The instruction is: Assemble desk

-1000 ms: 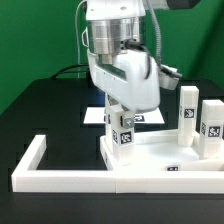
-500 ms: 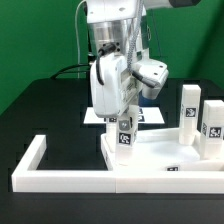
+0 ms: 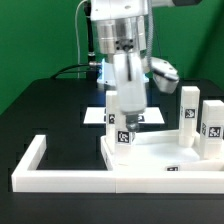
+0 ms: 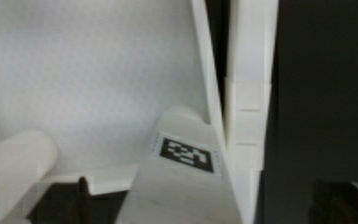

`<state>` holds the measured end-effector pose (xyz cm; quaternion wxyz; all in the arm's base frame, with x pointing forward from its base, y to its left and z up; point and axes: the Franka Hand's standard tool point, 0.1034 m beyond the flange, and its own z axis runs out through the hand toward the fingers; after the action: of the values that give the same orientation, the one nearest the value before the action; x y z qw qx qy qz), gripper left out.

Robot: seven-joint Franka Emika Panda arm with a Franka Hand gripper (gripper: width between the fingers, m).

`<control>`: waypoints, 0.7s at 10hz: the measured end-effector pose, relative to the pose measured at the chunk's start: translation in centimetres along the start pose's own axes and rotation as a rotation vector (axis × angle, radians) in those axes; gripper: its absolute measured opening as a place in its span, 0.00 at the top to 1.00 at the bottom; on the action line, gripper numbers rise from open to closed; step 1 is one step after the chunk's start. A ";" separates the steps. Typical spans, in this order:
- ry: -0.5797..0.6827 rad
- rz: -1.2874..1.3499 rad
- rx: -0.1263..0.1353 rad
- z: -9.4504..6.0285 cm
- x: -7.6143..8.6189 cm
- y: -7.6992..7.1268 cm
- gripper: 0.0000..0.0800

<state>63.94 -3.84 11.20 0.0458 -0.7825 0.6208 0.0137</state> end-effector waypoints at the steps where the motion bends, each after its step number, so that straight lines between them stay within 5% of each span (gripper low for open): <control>1: 0.005 -0.079 0.000 0.2 -0.5 0.5 0.20; 5: 0.010 -0.357 -0.003 0.3 -0.2 0.5 0.19; 7: 0.028 -0.623 -0.032 0.4 -0.1 0.7 0.19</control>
Offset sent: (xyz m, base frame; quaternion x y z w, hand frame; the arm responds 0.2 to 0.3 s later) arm 0.0000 0.0000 0.0000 0.0000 0.0000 -0.1296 0.9916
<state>63.28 -3.88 10.73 0.0269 -0.9358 0.3514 -0.0022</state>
